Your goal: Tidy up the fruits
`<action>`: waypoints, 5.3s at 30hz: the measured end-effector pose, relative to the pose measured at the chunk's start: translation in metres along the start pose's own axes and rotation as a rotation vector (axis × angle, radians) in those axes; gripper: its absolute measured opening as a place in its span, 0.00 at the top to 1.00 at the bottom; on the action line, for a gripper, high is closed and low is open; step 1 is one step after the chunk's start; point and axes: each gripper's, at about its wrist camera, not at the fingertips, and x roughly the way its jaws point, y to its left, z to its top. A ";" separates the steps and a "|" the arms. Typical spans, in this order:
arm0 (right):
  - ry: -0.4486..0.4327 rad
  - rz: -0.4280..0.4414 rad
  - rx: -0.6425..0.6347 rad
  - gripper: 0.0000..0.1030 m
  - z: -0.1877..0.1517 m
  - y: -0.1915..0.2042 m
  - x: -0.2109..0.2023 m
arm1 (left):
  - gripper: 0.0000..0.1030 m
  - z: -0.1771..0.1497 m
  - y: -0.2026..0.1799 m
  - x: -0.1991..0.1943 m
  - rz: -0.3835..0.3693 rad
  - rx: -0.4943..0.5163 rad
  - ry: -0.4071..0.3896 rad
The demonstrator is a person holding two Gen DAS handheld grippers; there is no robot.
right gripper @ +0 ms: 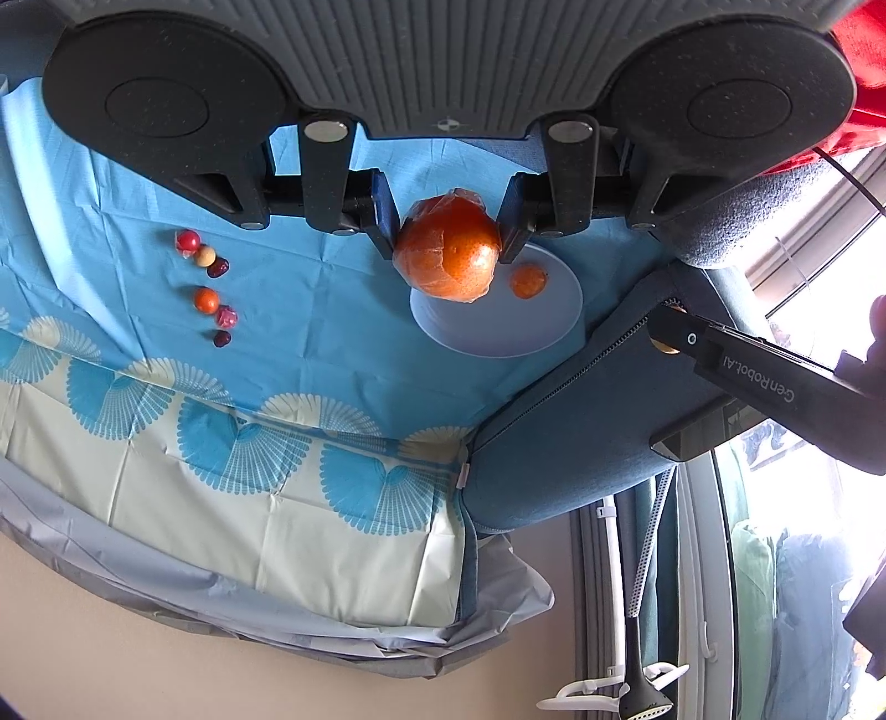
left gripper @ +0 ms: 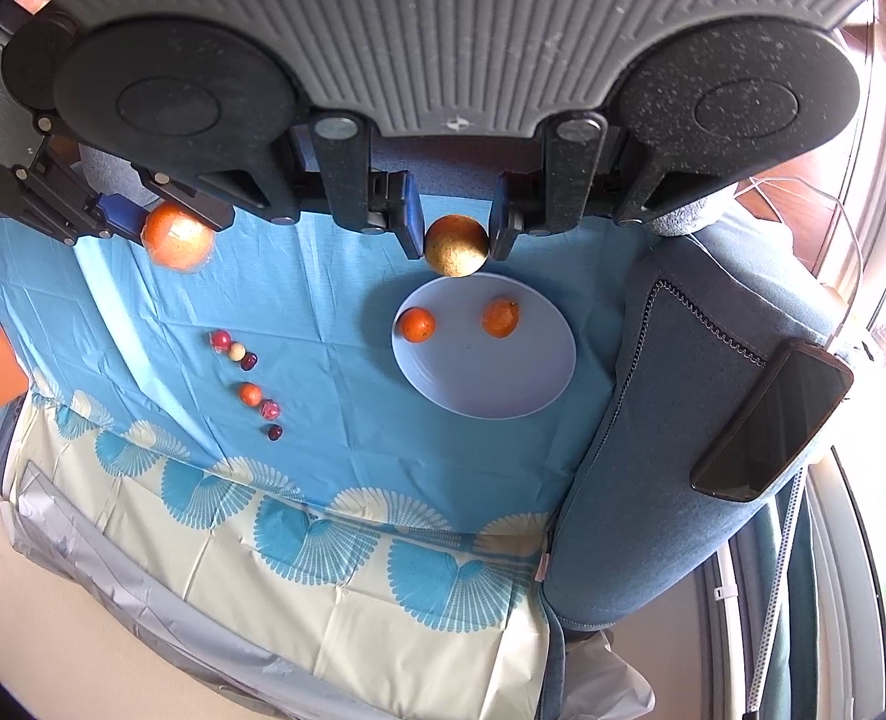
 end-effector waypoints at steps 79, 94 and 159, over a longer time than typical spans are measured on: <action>0.254 0.103 -0.018 0.09 0.022 -0.001 0.173 | 0.00 0.057 0.050 0.141 0.218 0.064 0.142; 0.075 0.031 0.000 0.03 0.015 0.017 0.062 | 0.00 0.016 0.022 0.049 0.184 0.071 0.027; 0.152 -0.535 0.253 0.02 -0.067 -0.221 0.240 | 0.00 0.075 -0.087 0.158 0.161 0.191 0.191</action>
